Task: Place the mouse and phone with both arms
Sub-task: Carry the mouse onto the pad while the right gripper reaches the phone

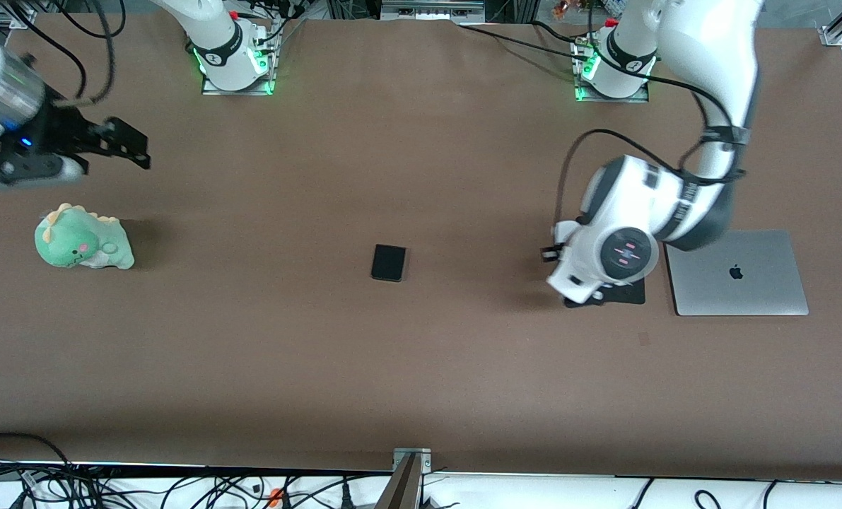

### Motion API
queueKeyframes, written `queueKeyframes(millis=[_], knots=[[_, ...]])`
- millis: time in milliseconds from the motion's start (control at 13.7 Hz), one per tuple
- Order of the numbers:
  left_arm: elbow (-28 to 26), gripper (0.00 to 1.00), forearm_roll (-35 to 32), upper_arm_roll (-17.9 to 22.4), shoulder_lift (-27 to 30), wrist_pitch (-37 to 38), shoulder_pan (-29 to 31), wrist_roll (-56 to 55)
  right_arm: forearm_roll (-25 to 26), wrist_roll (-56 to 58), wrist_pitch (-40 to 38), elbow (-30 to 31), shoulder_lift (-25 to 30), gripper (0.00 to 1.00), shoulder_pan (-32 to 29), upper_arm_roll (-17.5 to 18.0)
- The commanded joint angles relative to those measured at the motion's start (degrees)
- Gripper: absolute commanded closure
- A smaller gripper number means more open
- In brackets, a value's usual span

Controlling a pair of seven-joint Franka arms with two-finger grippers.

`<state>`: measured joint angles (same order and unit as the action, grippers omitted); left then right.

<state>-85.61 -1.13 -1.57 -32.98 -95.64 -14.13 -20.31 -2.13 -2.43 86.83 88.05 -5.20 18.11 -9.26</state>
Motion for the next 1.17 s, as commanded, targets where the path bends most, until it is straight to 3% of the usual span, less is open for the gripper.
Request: queueKeyframes(millis=[0, 146, 439, 585, 659, 732, 805, 1098], knots=[[-3.9, 0.54, -2.3, -1.2, 0.2, -1.6, 6.0, 15.2, -0.3, -1.0, 1.1, -1.1, -3.7, 0.00, 2.8, 1.1], [-8.8, 0.54, -2.3, -1.3, 0.7, -6.8, 8.1, 19.2, -0.2, -8.0, 6.6, -1.1, -8.7, 0.00, 7.1, 1.1], [-24.2, 0.54, -2.2, -1.9, 4.4, -24.7, 9.9, 20.8, -0.6, -23.5, 17.6, -1.5, -19.6, 0.00, 13.3, 1.1], [-27.4, 0.51, -2.3, -1.9, 4.8, -30.0, 10.1, 21.0, -3.0, -30.2, 24.3, -1.6, -24.1, 0.00, 16.1, 1.3], [-27.5, 0.45, -2.3, -1.9, 4.7, -30.3, 10.3, 21.0, -3.9, -33.3, 28.0, -1.7, -26.4, 0.00, 17.0, 1.3], [-27.5, 0.05, -2.3, -1.9, 4.5, -30.2, 10.4, 20.9, -4.5, -36.3, 31.7, -1.9, -28.4, 0.00, 17.8, 1.3], [-27.5, 0.00, -2.3, -1.9, 4.5, -30.1, 10.4, 20.9, -5.0, -39.6, 34.9, -2.3, -30.2, 0.00, 18.7, 1.5], [-23.6, 0.00, -2.4, -1.9, 8.1, -23.1, 10.9, 20.8, -5.3, -49.3, 46.1, -3.0, -37.8, 0.00, 23.4, 1.6]])
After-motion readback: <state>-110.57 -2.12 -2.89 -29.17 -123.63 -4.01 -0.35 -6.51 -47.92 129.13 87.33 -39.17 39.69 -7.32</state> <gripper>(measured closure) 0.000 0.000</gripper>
